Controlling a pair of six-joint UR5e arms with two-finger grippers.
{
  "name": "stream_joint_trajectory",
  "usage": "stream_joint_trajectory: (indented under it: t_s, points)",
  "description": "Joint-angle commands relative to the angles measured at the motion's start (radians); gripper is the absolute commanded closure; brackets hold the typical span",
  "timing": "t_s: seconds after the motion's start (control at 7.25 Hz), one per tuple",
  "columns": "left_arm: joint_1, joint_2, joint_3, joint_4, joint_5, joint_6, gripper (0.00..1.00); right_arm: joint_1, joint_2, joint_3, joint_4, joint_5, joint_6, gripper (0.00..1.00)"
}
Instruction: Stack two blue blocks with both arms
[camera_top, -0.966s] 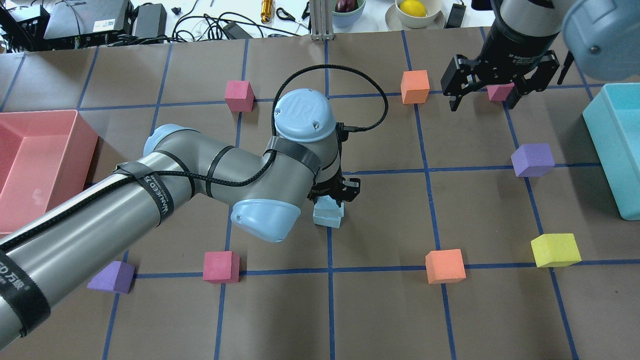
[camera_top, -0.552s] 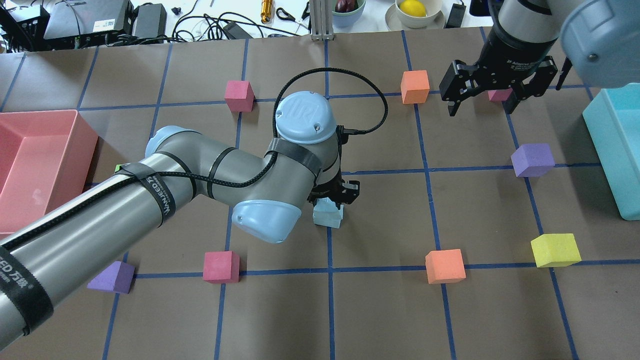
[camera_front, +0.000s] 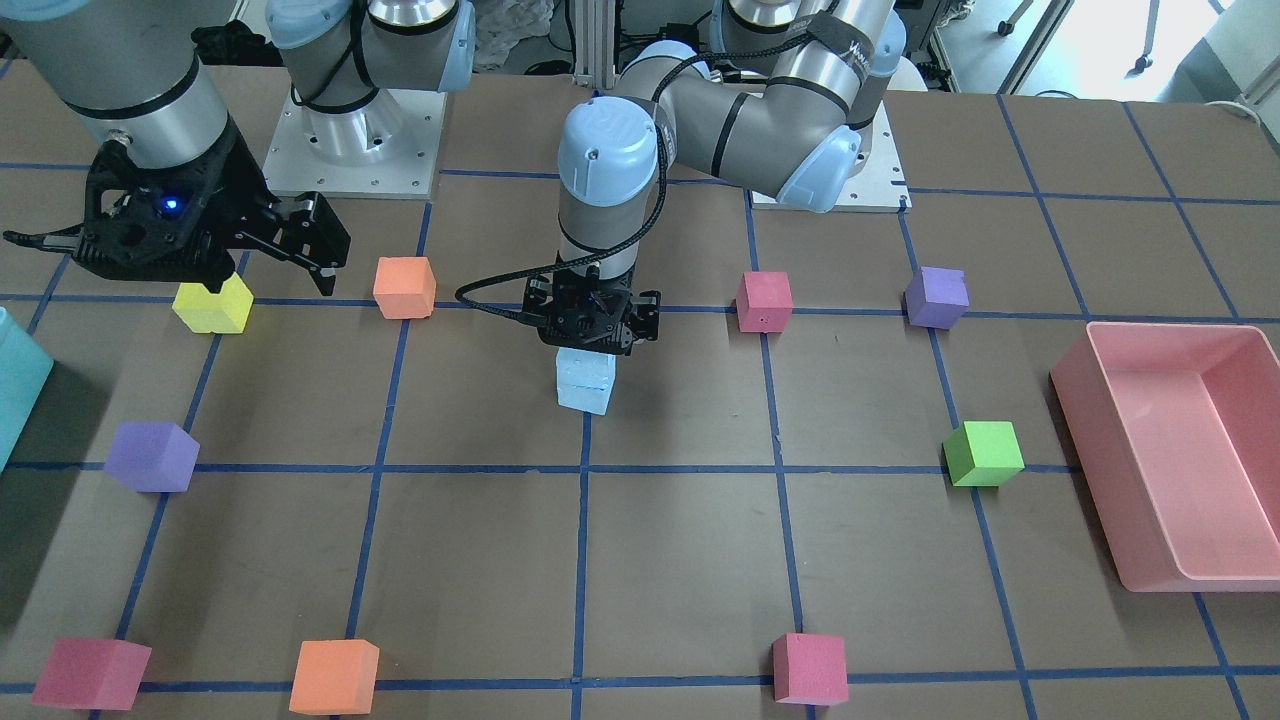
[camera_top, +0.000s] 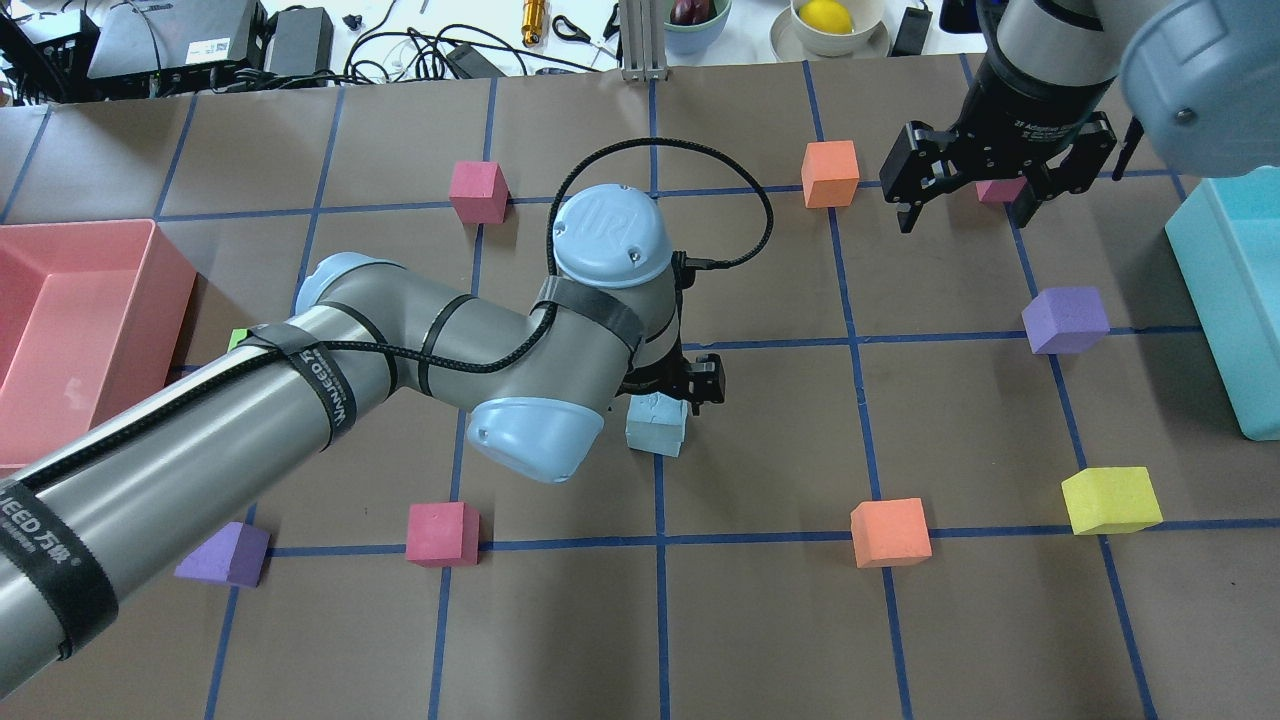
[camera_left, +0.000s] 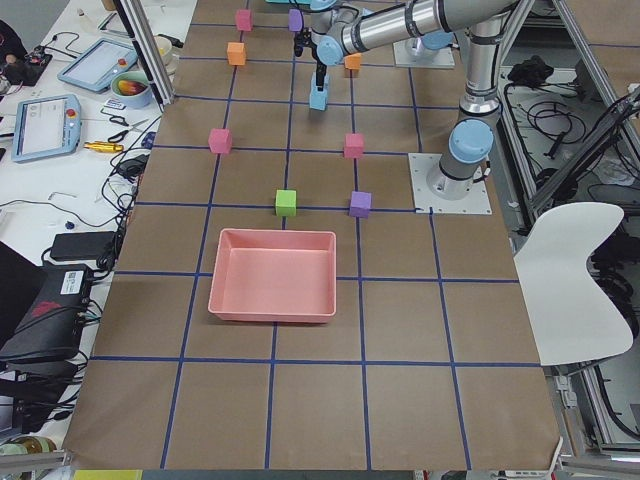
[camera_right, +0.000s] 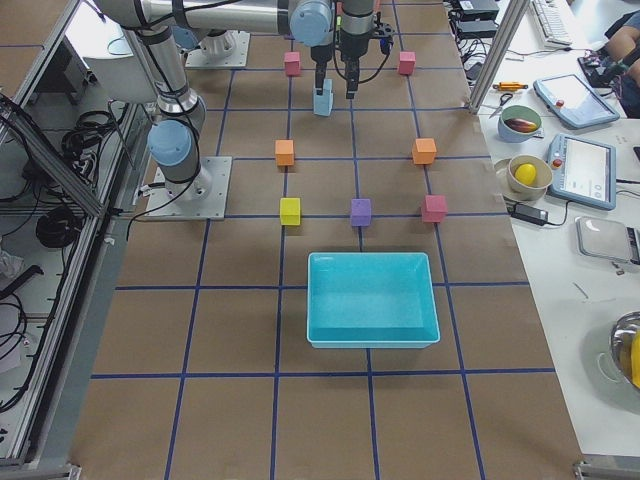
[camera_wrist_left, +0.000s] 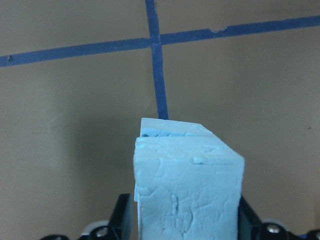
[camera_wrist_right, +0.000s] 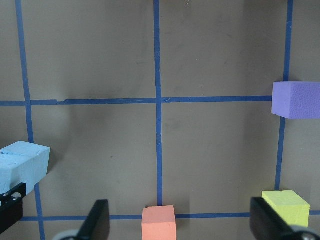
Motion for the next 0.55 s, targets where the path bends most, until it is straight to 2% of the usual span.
stream_joint_trajectory:
  t_s: [0.0, 0.14, 0.41]
  points:
    - [0.03, 0.048, 0.079, -0.045, 0.042, 0.014, 0.0, -0.001, 0.0, 0.0, 0.001, 0.0, 0.0, 0.0]
    - [0.064, 0.073, 0.151, -0.152, 0.049, 0.093, 0.0, 0.001, 0.0, 0.0, 0.001, 0.0, 0.0, 0.0]
    - [0.276, 0.137, 0.288, -0.425, 0.067, 0.274, 0.0, -0.001, -0.002, 0.0, 0.001, 0.009, 0.0, 0.0]
